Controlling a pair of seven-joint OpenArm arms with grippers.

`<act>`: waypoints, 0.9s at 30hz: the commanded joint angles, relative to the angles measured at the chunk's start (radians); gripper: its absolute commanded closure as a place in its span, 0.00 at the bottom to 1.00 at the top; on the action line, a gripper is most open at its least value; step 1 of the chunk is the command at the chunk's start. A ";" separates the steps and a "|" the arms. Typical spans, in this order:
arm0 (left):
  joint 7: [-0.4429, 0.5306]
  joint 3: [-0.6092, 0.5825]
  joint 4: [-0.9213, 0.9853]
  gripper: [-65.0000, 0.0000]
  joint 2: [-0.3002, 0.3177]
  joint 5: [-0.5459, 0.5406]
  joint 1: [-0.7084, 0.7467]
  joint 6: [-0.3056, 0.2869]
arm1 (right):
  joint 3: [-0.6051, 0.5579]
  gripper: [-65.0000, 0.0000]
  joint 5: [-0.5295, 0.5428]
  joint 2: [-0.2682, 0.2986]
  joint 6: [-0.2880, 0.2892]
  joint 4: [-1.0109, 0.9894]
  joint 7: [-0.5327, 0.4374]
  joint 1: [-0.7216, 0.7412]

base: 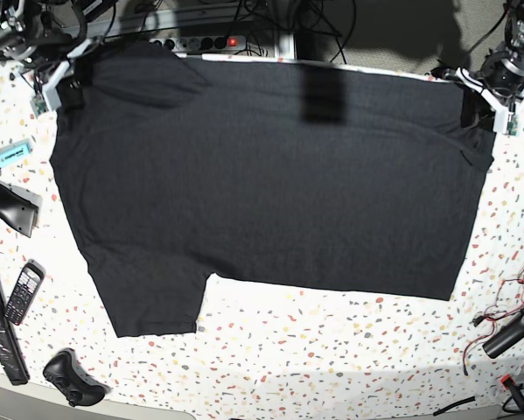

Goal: Fold the T-shirt properly
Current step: 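Grasp the shirt's side edges with both grippers and pull them taut, then move the left gripper along the shirt side toward the hem and grasp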

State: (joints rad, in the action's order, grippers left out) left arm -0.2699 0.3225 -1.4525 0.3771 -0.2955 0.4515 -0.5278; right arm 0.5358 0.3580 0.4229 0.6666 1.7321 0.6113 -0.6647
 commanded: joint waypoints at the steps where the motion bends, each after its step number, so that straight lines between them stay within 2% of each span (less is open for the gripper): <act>1: -0.059 0.000 -0.013 1.00 0.009 0.029 0.010 0.004 | 0.011 1.00 0.014 0.015 -0.001 0.022 -0.010 0.002; 4: -0.059 0.000 -0.059 1.00 0.021 0.029 -0.001 0.003 | 0.014 1.00 0.070 0.015 -0.001 0.056 -0.010 0.005; 10: -0.060 0.004 -0.164 1.00 0.079 0.029 -0.059 0.004 | 0.021 1.00 0.076 0.024 -0.002 0.184 -0.004 0.027; 11: -0.060 0.004 -0.171 1.00 0.091 0.029 -0.077 0.004 | 0.025 0.98 0.076 0.026 -0.002 0.199 -0.004 0.043; 15: -0.060 0.004 -0.171 0.83 0.120 0.029 -0.161 0.008 | 0.034 0.81 0.076 0.025 -0.016 0.210 0.001 0.138; 17: -0.061 0.004 -0.156 0.80 0.122 0.029 -0.219 0.031 | 0.034 0.75 0.085 0.025 -0.017 0.207 0.004 0.193; 21: -0.101 0.004 -0.028 0.80 0.122 -0.021 -0.386 0.032 | 0.033 0.74 0.100 0.023 -0.017 0.195 0.005 0.281; 27: -0.104 -0.027 0.308 0.80 0.122 -0.054 -0.716 -0.023 | 0.033 0.74 0.125 0.023 -0.016 0.152 -0.005 0.351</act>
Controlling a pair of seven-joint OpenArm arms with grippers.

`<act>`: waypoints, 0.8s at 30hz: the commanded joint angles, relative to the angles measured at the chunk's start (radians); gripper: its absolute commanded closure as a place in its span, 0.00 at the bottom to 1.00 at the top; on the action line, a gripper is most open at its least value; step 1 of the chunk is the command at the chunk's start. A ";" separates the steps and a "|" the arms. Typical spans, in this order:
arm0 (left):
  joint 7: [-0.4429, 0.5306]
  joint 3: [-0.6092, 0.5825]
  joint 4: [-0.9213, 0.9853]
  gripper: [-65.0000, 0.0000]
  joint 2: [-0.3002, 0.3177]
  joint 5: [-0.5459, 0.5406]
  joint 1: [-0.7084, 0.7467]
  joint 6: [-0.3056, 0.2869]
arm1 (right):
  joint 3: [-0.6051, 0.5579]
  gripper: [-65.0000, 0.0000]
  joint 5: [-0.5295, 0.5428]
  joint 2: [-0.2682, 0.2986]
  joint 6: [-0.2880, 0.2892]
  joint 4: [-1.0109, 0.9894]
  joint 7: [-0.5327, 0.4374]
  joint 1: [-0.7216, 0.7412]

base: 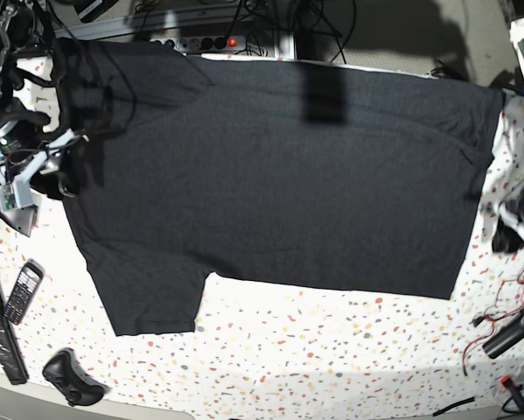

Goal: Fold the T-shirt properly
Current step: 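Move the left gripper along the shirt side toward the hem and grasp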

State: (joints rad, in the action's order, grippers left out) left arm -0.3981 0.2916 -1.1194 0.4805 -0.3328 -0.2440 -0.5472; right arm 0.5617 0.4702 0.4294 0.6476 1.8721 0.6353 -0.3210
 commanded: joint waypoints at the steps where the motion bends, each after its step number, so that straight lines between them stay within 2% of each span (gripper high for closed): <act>1: 0.025 -0.017 0.043 0.80 0.019 -0.016 -0.079 -0.003 | 0.007 0.74 0.014 0.017 0.002 0.010 -0.030 0.008; 3: 0.037 -0.073 0.192 0.80 0.019 -0.008 -0.198 -0.004 | 0.007 0.74 0.013 0.017 0.002 0.010 -0.028 0.008; 6: 0.108 -0.185 0.427 0.80 0.018 0.044 -0.371 -0.003 | 0.007 0.74 0.013 0.016 0.002 0.010 0.002 0.008; 12: 0.249 -0.364 0.817 0.80 0.006 0.106 -0.623 0.001 | 0.008 0.74 0.013 0.016 0.002 0.010 0.146 0.008; 15: 0.285 -0.400 0.908 0.80 -0.011 0.137 -0.658 0.005 | 0.008 0.74 0.013 0.016 0.003 0.010 0.197 0.008; 18: 0.293 -0.405 0.943 0.80 -0.029 0.151 -0.633 0.040 | 0.008 0.74 0.013 0.016 0.003 0.010 0.231 0.008; 24: 0.338 -0.405 0.946 0.79 -0.053 0.150 -0.568 0.042 | 0.008 0.74 0.014 0.017 0.003 0.011 0.223 0.008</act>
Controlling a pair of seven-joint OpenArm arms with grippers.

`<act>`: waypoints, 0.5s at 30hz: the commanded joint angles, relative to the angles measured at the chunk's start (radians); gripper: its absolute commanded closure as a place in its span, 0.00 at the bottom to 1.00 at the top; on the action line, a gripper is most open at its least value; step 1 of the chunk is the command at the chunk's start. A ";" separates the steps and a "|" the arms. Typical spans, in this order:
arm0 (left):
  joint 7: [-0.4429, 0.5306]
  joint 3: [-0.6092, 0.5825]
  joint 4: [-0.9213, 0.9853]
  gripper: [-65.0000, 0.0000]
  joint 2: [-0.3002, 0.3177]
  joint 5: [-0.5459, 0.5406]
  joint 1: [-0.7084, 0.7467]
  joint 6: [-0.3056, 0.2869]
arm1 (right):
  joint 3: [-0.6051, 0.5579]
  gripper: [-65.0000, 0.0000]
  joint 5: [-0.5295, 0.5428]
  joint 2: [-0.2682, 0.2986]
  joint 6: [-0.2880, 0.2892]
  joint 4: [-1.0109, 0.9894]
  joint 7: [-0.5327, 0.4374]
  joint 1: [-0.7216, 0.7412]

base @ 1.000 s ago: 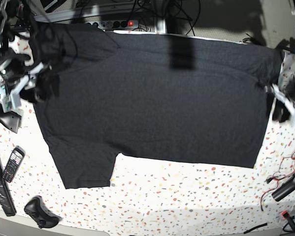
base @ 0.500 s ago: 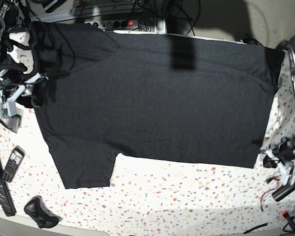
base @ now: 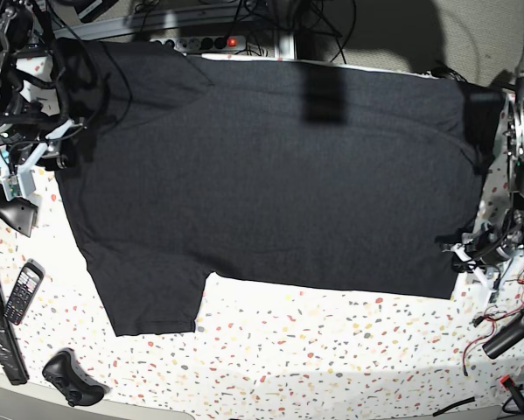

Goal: Fold the T-shirt properly
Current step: 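Move the left gripper along the shirt side toward the hem and grasp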

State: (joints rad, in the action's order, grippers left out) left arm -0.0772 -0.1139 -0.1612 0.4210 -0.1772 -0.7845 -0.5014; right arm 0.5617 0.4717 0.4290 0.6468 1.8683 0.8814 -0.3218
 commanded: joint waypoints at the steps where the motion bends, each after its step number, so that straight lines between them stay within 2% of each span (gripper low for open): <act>1: 0.037 0.001 -0.012 0.76 0.005 -0.006 -0.021 -0.004 | 0.008 0.74 0.013 0.017 0.004 0.014 -0.025 0.009; 3: 0.067 0.001 -0.012 0.72 0.003 -0.006 -0.016 -0.004 | 0.008 0.74 0.012 0.017 0.004 0.014 -0.025 0.009; 11: 0.140 0.001 -0.012 0.72 0.005 -0.006 -0.020 -0.003 | 0.008 0.74 0.012 0.017 0.004 0.014 -0.025 0.009; 15: 0.146 0.001 -0.013 0.72 0.010 -0.006 -0.051 -0.003 | 0.008 0.74 0.012 0.017 0.004 0.014 -0.025 0.009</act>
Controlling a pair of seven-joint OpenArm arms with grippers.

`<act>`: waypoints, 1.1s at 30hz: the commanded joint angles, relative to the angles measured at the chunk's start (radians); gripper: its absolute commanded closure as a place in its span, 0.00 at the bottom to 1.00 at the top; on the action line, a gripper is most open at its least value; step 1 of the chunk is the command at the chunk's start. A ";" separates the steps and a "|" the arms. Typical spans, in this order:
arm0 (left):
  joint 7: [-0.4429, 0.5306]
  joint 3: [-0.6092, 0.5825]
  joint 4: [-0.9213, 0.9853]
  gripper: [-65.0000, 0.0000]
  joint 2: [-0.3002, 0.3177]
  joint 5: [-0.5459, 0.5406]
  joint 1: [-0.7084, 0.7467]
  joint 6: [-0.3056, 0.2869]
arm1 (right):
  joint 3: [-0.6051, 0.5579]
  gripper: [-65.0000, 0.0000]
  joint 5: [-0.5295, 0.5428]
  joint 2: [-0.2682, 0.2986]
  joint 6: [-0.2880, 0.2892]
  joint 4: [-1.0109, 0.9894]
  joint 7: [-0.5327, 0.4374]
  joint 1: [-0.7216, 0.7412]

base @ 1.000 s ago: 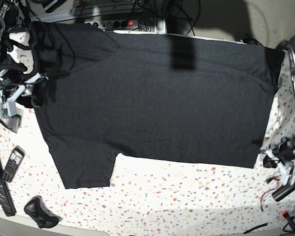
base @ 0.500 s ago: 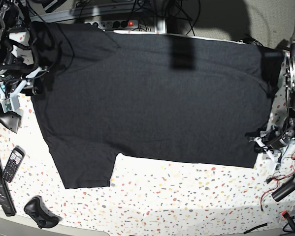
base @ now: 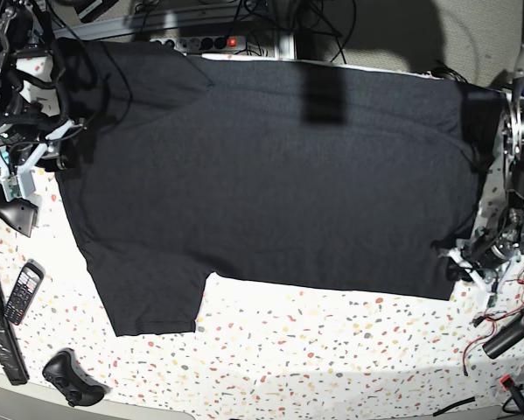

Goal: Fold the T-shirt properly
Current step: 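Move the left gripper along the shirt side toward the hem and grasp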

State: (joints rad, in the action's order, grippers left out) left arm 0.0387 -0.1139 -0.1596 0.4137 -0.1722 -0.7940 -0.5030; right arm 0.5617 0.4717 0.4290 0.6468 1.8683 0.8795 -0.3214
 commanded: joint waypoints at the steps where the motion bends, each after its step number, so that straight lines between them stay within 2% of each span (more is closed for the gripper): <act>1: 0.028 0.001 -0.014 0.72 0.018 -0.011 -0.053 -0.002 | 0.008 0.74 0.012 0.017 0.004 0.014 -0.023 0.008; 5: -0.008 0.001 -0.014 0.72 0.013 -0.011 -0.067 -0.002 | 0.008 0.74 0.012 0.017 0.004 0.014 -0.022 0.008; 9: -0.020 0.001 -0.014 0.72 0.011 -0.010 -0.039 0.070 | 0.008 0.74 0.012 0.017 0.004 0.014 -0.018 0.008; 17: -0.019 0.001 -0.014 0.72 0.008 -0.011 0.007 0.069 | 0.008 0.74 0.026 0.017 0.004 0.014 -0.010 0.008; 21: -0.019 0.001 -0.014 0.73 -0.006 -0.011 0.008 0.034 | 0.008 0.74 0.071 0.017 0.004 0.014 -0.011 0.008; 28: -0.027 0.001 -0.014 0.73 -0.046 -0.011 0.008 0.031 | 0.008 0.74 0.090 0.017 0.004 0.014 -0.010 0.008; 31: -0.028 0.001 -0.014 0.77 -0.055 -0.011 0.008 0.031 | 0.008 0.74 0.090 0.017 0.004 0.014 -0.010 0.008; 33: -0.034 0.001 -0.014 0.84 -0.055 -0.010 0.008 0.032 | 0.008 0.74 0.090 0.017 0.004 0.014 -0.010 0.008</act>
State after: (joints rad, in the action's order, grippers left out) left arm 0.0078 -0.1139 -0.1612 0.3542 -0.1795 -0.7593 -0.4648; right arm 0.5617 0.5495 0.4290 0.6468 1.8679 0.8845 -0.3214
